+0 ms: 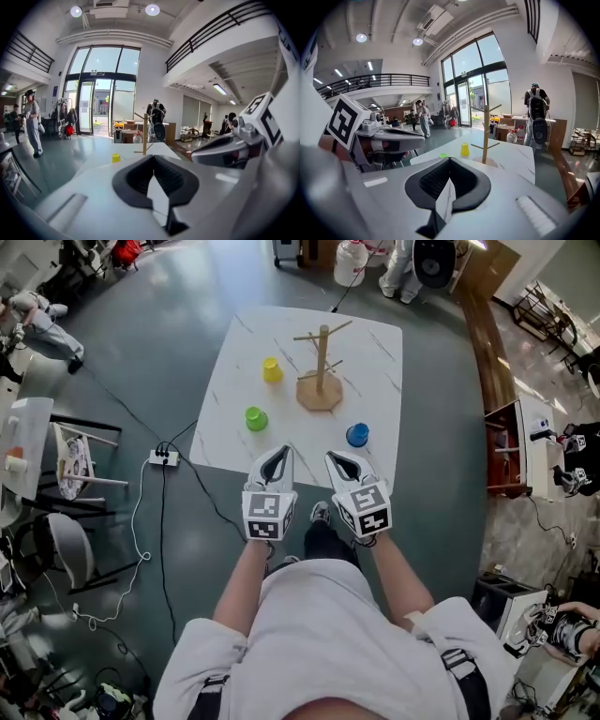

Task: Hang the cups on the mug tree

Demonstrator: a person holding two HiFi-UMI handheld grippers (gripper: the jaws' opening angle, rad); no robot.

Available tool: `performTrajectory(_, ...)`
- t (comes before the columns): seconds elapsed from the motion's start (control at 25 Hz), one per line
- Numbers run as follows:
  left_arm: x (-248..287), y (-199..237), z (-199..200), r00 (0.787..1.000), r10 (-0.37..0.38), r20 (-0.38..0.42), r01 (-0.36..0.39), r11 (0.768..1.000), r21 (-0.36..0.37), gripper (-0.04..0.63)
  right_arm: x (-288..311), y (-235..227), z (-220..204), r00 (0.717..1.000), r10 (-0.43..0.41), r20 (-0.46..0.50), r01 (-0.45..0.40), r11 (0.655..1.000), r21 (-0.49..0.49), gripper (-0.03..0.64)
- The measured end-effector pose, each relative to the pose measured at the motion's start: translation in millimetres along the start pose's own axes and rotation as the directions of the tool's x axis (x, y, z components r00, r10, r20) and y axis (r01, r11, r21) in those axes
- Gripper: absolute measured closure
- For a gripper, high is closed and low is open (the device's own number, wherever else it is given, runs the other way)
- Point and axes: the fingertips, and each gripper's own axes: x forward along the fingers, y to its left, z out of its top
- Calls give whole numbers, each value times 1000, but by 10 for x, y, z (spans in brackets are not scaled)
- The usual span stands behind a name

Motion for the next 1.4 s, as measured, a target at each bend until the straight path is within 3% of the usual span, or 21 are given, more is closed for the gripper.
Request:
performTrajectory(0.12, 319, 56, 26, 999, 10, -30, -10, 1000, 15, 592, 162, -259, 49, 1000, 10, 3, -10, 1000, 6, 617)
performTrajectory(0.36, 709, 176, -102, 995, 29, -96, -33, 999, -35, 592, 478, -597, -88, 997, 54, -64, -53, 998, 14, 617)
performTrajectory(0.6, 935, 227, -301, 979, 43, -197, -39, 999, 28, 592, 681, -790, -172, 994, 67, -85, -62, 997, 53, 617)
performTrajectory(0.8, 957, 426, -359, 978, 60, -198, -64, 998, -13, 592, 915, -561, -117, 989, 109, -95, -107, 994, 31, 617)
performTrajectory(0.92, 972, 595, -417, 974, 72, -217, -73, 997, 2, 592, 1065, -399, -117, 982, 150, -116, -149, 989, 15, 617)
performTrajectory(1.2, 958, 1032, -671, 949, 129, -288, -142, 990, -25, 592, 1365, -97, -128, 959, 231, -167, -238, 971, -22, 617)
performTrajectory(1.4, 956, 1265, -869, 930, 140, -340, -162, 986, -35, 592, 1481, -22, -144, 949, 245, -198, -256, 966, -27, 617)
